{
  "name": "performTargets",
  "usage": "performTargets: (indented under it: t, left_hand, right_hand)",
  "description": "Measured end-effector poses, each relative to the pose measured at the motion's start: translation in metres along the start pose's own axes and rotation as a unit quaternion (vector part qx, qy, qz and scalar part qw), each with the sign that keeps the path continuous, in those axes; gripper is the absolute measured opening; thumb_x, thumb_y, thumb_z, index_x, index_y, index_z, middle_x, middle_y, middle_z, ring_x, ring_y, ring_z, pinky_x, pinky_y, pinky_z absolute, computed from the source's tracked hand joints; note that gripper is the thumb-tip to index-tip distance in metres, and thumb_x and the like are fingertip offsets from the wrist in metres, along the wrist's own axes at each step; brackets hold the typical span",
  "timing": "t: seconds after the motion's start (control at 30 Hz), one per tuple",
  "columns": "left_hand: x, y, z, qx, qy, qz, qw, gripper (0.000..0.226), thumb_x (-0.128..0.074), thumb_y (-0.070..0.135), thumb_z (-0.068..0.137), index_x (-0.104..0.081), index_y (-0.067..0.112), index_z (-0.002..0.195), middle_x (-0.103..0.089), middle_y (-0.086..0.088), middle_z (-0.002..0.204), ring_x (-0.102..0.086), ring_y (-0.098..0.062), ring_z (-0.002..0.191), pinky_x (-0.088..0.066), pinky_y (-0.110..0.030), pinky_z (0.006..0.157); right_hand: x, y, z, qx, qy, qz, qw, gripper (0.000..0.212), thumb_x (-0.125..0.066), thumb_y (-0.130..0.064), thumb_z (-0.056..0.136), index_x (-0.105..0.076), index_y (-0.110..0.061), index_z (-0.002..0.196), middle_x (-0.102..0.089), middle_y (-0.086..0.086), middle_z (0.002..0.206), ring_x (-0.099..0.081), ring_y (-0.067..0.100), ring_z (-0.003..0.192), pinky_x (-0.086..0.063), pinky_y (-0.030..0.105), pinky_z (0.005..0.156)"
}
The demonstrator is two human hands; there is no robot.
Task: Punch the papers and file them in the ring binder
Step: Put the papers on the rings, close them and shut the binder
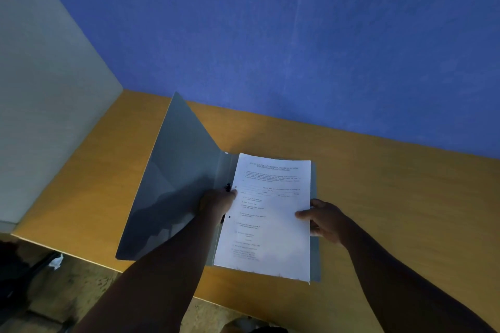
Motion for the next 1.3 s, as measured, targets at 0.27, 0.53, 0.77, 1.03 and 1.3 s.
performTargets:
  t: [0.27,0.53,0.77,1.03,1.3]
  left_hand:
    - [0.001,0.003,0.004,0.038,0.006,-0.036,0.999,0.049,-0.057,0.049,0.091,-0.07,0.002,0.096,-0.068,-0.008,0.085,-0.061,-0.022,0.069,-0.052,-0.031,0.071]
    - [-0.002,0.001,0.001,0.036,-0.012,0.01,0.999,0.048,-0.059,0.044,0.091,-0.069,-0.002,0.102,-0.07,-0.01,0.091,-0.066,-0.025,0.078,-0.049,-0.03,0.067]
    - [0.008,-0.005,0.0,-0.011,-0.068,0.151,0.986,0.04,-0.073,0.032,0.084,-0.067,0.004,0.113,-0.069,-0.008,0.11,-0.065,-0.024,0.096,-0.052,-0.03,0.083]
    - [0.016,0.0,-0.004,-0.054,-0.108,0.315,0.941,0.043,-0.071,0.029,0.085,-0.065,0.006,0.121,-0.068,-0.007,0.117,-0.065,-0.021,0.096,-0.051,-0.029,0.08]
    - [0.013,0.002,-0.003,-0.094,-0.102,0.353,0.925,0.042,-0.065,0.029,0.093,-0.065,0.001,0.124,-0.068,-0.01,0.121,-0.067,-0.023,0.105,-0.051,-0.03,0.091]
  right_hand:
    - [0.0,0.001,0.002,0.009,-0.007,0.012,1.0,0.031,-0.07,0.002,0.082,-0.065,-0.009,0.111,-0.074,0.008,0.108,-0.07,0.03,0.1,-0.057,0.044,0.087]
    - [0.0,0.004,0.004,0.012,-0.008,0.018,1.0,0.032,-0.07,0.002,0.081,-0.064,-0.008,0.111,-0.074,0.008,0.108,-0.071,0.03,0.099,-0.056,0.047,0.089]
    - [-0.001,0.007,0.005,0.01,-0.006,0.031,0.999,0.032,-0.07,0.003,0.082,-0.064,-0.007,0.111,-0.074,0.008,0.106,-0.071,0.03,0.098,-0.058,0.041,0.082]
    - [-0.004,0.011,0.003,0.02,0.023,0.022,0.999,0.028,-0.069,0.0,0.083,-0.064,-0.009,0.11,-0.073,0.008,0.107,-0.07,0.029,0.096,-0.058,0.038,0.074]
    - [-0.004,0.011,0.002,0.037,0.027,0.025,0.999,0.03,-0.069,-0.001,0.083,-0.064,-0.009,0.111,-0.073,0.009,0.108,-0.07,0.029,0.097,-0.059,0.042,0.082]
Point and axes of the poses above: each hand's wrist, its own z-axis towards the middle knuckle, its own x-axis out of the back of the hand, y = z × x, the point moved 3 cm from there along z, towards the middle knuckle
